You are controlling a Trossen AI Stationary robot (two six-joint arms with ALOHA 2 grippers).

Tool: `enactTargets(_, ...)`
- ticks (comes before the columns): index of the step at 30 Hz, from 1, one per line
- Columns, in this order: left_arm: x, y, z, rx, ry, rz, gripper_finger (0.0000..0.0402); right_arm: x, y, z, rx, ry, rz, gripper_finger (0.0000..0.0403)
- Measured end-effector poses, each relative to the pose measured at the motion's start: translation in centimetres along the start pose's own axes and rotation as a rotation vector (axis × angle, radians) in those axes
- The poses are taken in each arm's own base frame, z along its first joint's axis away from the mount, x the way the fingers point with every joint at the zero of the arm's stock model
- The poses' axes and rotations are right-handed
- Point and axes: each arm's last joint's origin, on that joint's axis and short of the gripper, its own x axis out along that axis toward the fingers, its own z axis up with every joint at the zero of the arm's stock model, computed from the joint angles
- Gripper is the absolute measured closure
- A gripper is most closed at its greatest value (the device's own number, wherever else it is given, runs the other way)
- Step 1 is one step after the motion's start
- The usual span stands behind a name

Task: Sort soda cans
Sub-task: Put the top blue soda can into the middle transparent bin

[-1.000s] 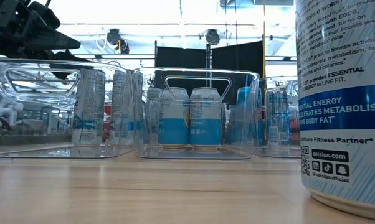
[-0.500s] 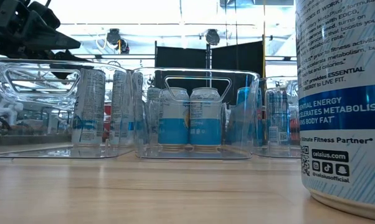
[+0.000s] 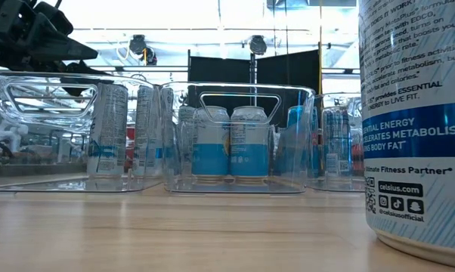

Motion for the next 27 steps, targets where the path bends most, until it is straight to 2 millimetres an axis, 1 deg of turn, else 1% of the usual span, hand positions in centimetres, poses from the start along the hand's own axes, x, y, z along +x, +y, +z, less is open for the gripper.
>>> enactTargets(4, 0.0, 0.0, 0.0, 0.0, 0.0, 0.0, 0.0039, 0.2, -0.2, 0.7, -0.025, 0.004, -0.015, 0.0028)
enactTargets(8, 0.0, 0.0, 0.0, 0.0, 0.0, 0.0, 0.0039, 0.4, -0.4, 1.1, -0.047, 0.054, -0.01, 0.0028)
enactTargets(12, 0.0, 0.0, 0.0, 0.0, 0.0, 0.0, 0.0039, 1.8, -0.8, 1.1, -0.063, 0.127, -0.018, 0.0028)
enactTargets(16, 0.0, 0.0, 0.0, 0.0, 0.0, 0.0, 0.0039, 3.1, -0.8, 1.1, -0.09, 0.14, -0.023, 0.0028)
enactTargets(19, 0.0, 0.0, 0.0, 0.0, 0.0, 0.0, 0.0039, 3.1, -0.6, 1.4, -0.106, 0.128, -0.003, 0.0034)
enactTargets(27, 0.0, 0.0, 0.0, 0.0, 0.0, 0.0, 0.0039, 3.3, -0.9, 1.9, -0.062, 0.154, -0.005, 0.0046)
